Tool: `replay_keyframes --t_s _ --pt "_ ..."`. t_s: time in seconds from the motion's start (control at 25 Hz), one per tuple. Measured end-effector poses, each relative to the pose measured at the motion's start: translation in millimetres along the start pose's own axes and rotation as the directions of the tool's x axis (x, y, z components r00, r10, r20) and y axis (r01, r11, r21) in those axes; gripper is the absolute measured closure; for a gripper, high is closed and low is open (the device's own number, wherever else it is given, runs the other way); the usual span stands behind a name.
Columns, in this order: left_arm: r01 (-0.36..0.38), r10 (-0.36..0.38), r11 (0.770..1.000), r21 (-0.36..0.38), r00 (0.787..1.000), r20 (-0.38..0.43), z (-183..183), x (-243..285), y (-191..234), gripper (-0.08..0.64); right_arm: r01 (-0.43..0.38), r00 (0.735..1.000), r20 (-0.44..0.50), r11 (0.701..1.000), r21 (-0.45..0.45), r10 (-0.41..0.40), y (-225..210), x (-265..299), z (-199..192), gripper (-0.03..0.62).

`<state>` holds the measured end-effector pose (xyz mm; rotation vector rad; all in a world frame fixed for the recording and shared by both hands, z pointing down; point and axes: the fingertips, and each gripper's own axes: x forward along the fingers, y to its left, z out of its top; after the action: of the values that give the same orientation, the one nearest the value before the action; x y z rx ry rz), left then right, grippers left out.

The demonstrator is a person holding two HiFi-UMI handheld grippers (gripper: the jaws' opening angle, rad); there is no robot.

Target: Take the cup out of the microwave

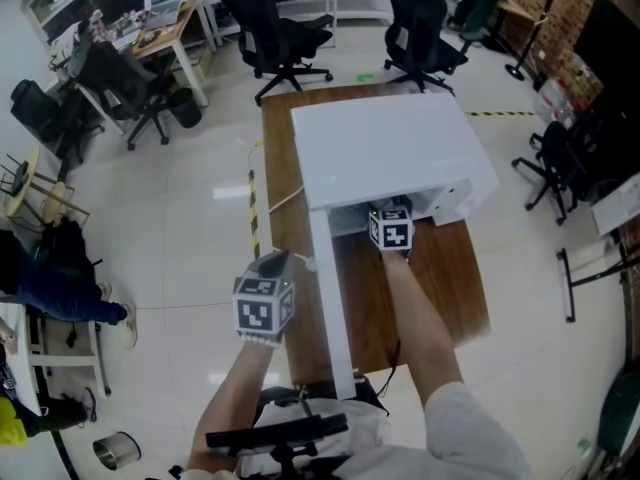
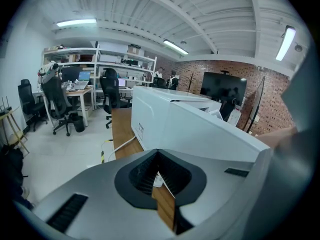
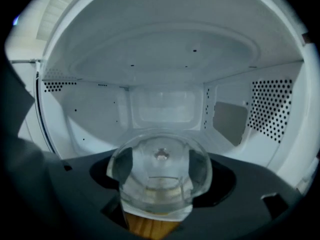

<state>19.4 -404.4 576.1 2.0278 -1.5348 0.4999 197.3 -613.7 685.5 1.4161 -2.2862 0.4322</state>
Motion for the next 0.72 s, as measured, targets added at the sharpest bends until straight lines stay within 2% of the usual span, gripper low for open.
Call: replay_keyframes --t_s 0.28,0.52,0.72 --pt "0.062 -0.061 0.997 0.039 0.998 -0.024 -3.6 -5.3 -15.3 0.565 0.037 0.999 0.001 0.999 0.026 -0.037 7.2 -47.6 -3.0 0.204" --pt "0.136 -0.134 0.988 0.077 0.990 -0.030 -6.7 -21.8 -31.1 0.565 0.042 0.999 0.020 0.998 0.037 -0.042 34.0 -117.0 2.0 0.204" --pt "0.203 -0.202 0.972 0.117 0.979 -0.023 -8.5 -40.0 -49.8 0.565 0.067 0.996 0.052 0.992 0.104 -0.072 38.1 -179.2 3.6 0.205"
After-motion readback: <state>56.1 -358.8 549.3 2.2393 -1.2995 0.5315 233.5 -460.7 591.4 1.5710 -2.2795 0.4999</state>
